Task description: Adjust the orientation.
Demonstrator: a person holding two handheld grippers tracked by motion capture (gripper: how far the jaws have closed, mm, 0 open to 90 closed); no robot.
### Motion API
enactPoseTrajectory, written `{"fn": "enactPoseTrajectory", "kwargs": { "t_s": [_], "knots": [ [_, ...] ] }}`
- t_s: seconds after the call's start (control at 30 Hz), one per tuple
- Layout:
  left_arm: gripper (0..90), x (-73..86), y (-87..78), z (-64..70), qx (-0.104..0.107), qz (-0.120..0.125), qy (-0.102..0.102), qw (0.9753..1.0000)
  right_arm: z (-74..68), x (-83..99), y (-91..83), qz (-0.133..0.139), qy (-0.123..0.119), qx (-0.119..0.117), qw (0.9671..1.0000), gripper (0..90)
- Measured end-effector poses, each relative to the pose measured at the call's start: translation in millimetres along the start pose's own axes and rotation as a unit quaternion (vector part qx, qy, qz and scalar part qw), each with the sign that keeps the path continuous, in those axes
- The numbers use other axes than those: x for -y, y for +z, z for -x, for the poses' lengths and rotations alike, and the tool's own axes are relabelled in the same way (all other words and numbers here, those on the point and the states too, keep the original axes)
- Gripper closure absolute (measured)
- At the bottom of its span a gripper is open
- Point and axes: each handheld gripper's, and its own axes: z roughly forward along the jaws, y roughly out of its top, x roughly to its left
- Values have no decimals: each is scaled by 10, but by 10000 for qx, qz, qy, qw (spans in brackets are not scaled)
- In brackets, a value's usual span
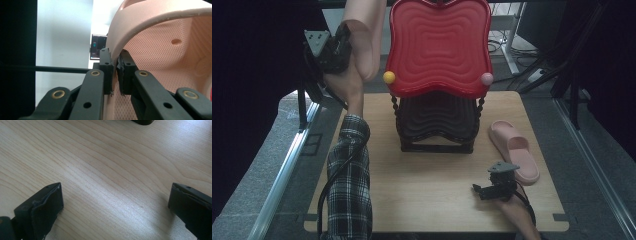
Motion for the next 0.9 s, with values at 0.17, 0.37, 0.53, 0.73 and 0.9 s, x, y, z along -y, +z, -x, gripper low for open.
{"fn": "enactPoseTrajectory", "kwargs": {
  "t_s": [0.17,0.37,0.53,0.73,0.9],
  "knots": [
    [832,-51,43,90,67,53,-36,10000,0,0,0,-1,-2,-1,10000,0],
    [831,-84,65,202,195,71,-64,9998,0,0,0,-1,-1,-1,10000,0],
    [829,-113,101,277,271,7,-10,9996,0,0,0,0,3,-2,10000,0],
    [823,-152,149,369,307,-93,-32,9995,0,0,0,-1,0,-1,10000,0],
    [818,-156,194,452,395,-248,-33,9989,1,0,-1,-3,-1,-2,10000,0]
  ]
}}
